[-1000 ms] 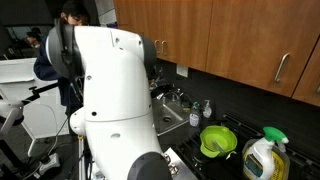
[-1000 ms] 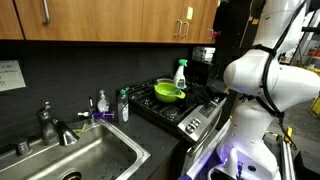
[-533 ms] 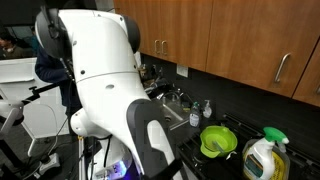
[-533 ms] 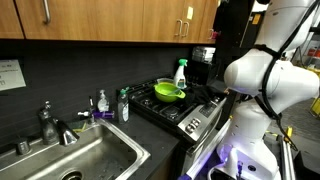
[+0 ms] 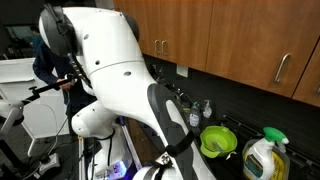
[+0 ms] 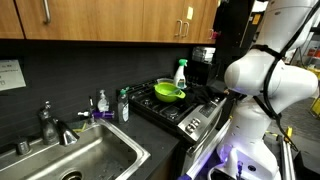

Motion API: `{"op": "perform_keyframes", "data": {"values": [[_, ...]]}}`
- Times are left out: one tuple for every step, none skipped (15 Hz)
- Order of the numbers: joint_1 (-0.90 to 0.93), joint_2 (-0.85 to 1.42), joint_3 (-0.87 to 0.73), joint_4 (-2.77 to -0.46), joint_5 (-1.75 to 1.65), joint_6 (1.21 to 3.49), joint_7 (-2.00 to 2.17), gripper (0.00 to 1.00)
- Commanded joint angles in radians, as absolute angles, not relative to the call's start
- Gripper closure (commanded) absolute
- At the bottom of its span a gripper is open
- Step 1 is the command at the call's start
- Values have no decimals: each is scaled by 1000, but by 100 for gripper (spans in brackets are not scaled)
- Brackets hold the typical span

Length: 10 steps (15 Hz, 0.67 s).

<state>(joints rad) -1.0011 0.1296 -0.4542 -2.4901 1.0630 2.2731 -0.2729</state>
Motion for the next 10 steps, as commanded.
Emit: {"op": "perform_keyframes", "data": {"values": [[-995, 157, -465, -2479, 1074, 2263, -267, 0], [-999, 164, -466, -2478, 1081, 2256, -268, 0], [-1000, 169, -467, -2480, 1092, 2257, -269, 0], [-1001, 174, -467, -2482, 1105, 2260, -269, 0], [-998, 183, -465, -2483, 1139, 2282, -255, 0], [-994, 196, -462, -2482, 1194, 2318, -237, 0], [-993, 210, -461, -2477, 1227, 2321, -230, 0], [-990, 223, -459, -2474, 1263, 2339, -227, 0], [-986, 232, -457, -2471, 1297, 2357, -221, 0], [-985, 242, -456, -2467, 1342, 2374, -207, 0]]}}
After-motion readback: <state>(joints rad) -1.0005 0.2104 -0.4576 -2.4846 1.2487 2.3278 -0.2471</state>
